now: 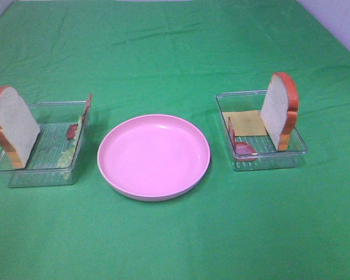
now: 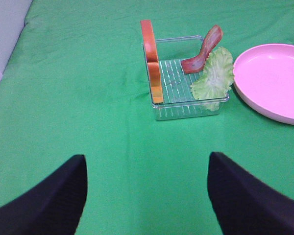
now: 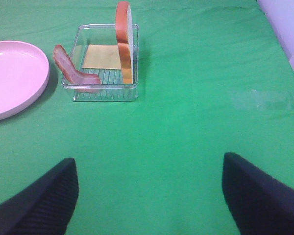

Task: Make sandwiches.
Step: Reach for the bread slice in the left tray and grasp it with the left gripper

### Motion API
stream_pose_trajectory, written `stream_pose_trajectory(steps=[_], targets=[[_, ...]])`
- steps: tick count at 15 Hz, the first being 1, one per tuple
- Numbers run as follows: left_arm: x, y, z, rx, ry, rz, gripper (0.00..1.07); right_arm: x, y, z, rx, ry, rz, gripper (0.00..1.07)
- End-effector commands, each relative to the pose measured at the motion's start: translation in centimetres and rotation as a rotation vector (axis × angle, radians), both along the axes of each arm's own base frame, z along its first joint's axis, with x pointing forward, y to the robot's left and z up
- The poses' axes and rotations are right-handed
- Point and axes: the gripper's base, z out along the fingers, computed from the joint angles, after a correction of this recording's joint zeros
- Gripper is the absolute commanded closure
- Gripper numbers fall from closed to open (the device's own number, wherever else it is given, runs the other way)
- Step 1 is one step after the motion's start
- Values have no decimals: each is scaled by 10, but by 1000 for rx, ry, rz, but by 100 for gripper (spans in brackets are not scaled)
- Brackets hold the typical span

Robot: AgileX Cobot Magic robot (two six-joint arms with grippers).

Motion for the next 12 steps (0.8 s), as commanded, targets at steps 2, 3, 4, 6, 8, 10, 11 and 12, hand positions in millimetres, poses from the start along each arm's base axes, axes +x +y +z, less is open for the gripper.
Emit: stream_pose_trajectory(steps=[2,3,4,6,8,10,11,12], targets=[[-3,0,0,-3,-29,-2,40,-1,0,1,-7,-25,6,31],[-3,0,0,-3,-29,-2,40,-1,0,1,-7,-25,6,31],[-3,0,0,-3,-29,-2,40,-1,0,1,-7,-25,6,31],[-3,0,0,-3,-29,-2,40,-1,0,1,-7,-25,6,31],[-3,0,0,-3,-29,-2,40,-1,0,1,-7,-25,6,31],[-3,0,0,-3,-29,-2,40,-1,0,1,-7,-25,6,31],[-3,0,0,-3,-29,-2,40,-1,0,1,-7,-25,6,31],[-3,0,0,-3,-29,-2,40,-1,0,1,-7,-25,6,31]])
